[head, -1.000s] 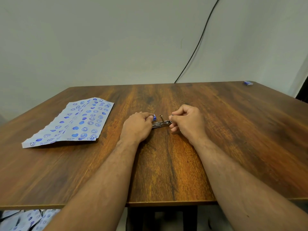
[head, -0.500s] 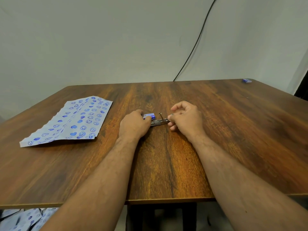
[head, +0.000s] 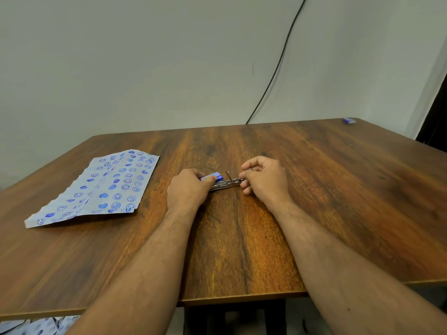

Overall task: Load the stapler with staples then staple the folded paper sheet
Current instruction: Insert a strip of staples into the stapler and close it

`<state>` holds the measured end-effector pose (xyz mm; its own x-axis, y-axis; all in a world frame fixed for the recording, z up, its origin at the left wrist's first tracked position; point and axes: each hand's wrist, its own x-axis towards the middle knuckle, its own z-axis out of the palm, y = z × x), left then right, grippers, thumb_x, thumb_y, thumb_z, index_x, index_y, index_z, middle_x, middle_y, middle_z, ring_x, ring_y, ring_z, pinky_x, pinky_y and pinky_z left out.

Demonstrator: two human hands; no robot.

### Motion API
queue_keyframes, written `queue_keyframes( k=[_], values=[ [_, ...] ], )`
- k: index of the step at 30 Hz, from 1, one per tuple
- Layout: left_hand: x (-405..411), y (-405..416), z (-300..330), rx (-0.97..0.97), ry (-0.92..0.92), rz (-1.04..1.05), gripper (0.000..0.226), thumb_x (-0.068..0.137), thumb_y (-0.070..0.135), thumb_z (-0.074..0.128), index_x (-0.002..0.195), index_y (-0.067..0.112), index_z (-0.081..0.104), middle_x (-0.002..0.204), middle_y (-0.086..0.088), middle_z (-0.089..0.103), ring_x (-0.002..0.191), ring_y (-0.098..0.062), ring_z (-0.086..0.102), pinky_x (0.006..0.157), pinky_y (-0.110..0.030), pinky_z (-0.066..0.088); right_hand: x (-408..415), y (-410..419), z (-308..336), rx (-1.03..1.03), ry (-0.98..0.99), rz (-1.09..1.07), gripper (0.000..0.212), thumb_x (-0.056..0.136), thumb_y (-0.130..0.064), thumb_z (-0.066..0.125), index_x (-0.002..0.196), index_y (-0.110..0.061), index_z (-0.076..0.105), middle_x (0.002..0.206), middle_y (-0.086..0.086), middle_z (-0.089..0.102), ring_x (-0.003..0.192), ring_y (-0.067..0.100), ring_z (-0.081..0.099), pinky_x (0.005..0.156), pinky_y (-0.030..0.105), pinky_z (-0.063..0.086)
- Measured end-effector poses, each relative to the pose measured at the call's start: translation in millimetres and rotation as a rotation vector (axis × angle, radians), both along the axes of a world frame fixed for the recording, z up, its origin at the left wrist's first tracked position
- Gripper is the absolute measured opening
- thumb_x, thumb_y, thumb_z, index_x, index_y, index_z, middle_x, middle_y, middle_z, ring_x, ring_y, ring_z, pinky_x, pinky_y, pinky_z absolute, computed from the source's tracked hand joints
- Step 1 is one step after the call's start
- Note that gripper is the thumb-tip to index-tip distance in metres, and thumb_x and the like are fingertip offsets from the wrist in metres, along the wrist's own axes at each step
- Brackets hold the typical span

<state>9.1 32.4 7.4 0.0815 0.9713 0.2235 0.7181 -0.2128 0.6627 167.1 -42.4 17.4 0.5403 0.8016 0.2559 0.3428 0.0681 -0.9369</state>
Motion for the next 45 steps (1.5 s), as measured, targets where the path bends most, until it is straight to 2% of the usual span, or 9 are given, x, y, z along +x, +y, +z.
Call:
queue_keyframes(
  k=[9,14,18,24,29,31,33,36,45],
  values=[
    [-1.7,-1.7,2.8,0.035,-0.245,0.011,0.012,0.092,0.03,0.068,0.102,0.027,0.061,0.094,0.007,0.065,0.093,-0.016,0.063,0.077,-0.03,0.043,1.8,1.8,-0.9,0.021,0.033,0.015,0.032,0.089,0.002,0.051,0.08,-0.018,0.074,0.073,0.007,0.075,0.055,0.014,0.066,0.05,0.027,0.054],
    [-2.8,-12.5,14.0,0.173,-0.71,-0.094,0.01,0.091,0.027,0.067,0.099,0.034,0.067,0.085,0.002,0.076,0.08,-0.015,0.075,0.082,-0.033,0.056,4.5,2.7,-0.4,0.037,0.018,-0.033,0.035,0.088,-0.006,0.05,0.067,-0.022,0.072,0.06,-0.005,0.068,0.052,0.007,0.056,0.052,0.025,0.044],
    [-0.8,-27.0,25.5,-0.078,-1.015,-0.293,0.018,0.097,0.009,0.063,0.109,0.014,0.075,0.094,-0.008,0.077,0.07,-0.017,0.075,0.068,-0.025,0.061,5.3,3.5,0.3,0.04,0.013,-0.105,0.037,0.08,-0.005,0.054,0.049,-0.022,0.065,0.042,-0.018,0.055,0.058,0.005,0.05,0.059,0.027,0.033],
    [-1.7,-37.0,27.6,-0.405,-1.109,-0.511,0.043,0.099,-0.001,0.033,0.122,0.011,0.068,0.11,-0.015,0.077,0.082,-0.018,0.077,0.079,-0.027,0.06,2.8,-2.1,2.6,0.093,0.028,-0.024,0.026,0.063,-0.027,0.046,0.046,-0.023,0.064,0.043,-0.018,0.056,0.053,-0.003,0.052,0.059,0.027,0.034],
    [-2.2,-37.5,25.1,-0.465,-1.083,-0.521,0.043,0.094,-0.012,0.041,0.122,0.007,0.067,0.107,-0.015,0.078,0.079,-0.017,0.077,0.086,-0.03,0.06,7.1,4.0,-2.7,0.059,0.038,0.082,0.046,0.072,-0.058,0.047,0.06,-0.026,0.078,0.071,0.0,0.076,0.083,0.026,0.07,0.084,0.047,0.053],
    [-1.2,-38.0,24.4,-0.482,-1.071,-0.507,0.039,0.092,-0.013,0.047,0.122,0.003,0.066,0.102,-0.016,0.078,0.076,-0.018,0.077,0.082,-0.029,0.06,7.0,3.5,-2.5,0.052,0.047,0.122,0.053,0.074,-0.065,0.047,0.06,-0.025,0.079,0.072,0.0,0.077,0.078,0.02,0.07,0.084,0.05,0.053],
    [-1.4,-37.4,23.8,-0.493,-1.067,-0.492,0.036,0.09,-0.013,0.052,0.121,0.0,0.067,0.1,-0.018,0.078,0.075,-0.019,0.076,0.08,-0.027,0.06,7.1,2.9,-2.2,0.052,0.06,0.171,0.054,0.077,-0.065,0.05,0.059,-0.022,0.079,0.065,-0.005,0.075,0.07,0.009,0.071,0.079,0.044,0.053],
    [-2.6,-36.4,23.8,-0.506,-1.067,-0.489,0.029,0.089,-0.011,0.059,0.114,-0.001,0.07,0.098,-0.019,0.077,0.074,-0.019,0.075,0.077,-0.025,0.061,7.7,2.4,-3.8,0.049,0.056,0.222,0.051,0.078,-0.065,0.056,0.066,-0.022,0.081,0.076,0.003,0.079,0.082,0.022,0.075,0.093,0.05,0.053],
    [-4.2,-34.8,23.6,-0.419,-0.93,-0.364,0.029,0.087,-0.012,0.054,0.094,0.008,0.074,0.079,-0.008,0.078,0.054,-0.01,0.063,0.056,-0.018,0.054,3.7,2.3,-3.8,0.034,0.034,0.165,0.039,0.071,-0.045,0.054,0.056,-0.017,0.075,0.065,-0.001,0.075,0.057,0.006,0.062,0.067,0.035,0.044]
  ],
)
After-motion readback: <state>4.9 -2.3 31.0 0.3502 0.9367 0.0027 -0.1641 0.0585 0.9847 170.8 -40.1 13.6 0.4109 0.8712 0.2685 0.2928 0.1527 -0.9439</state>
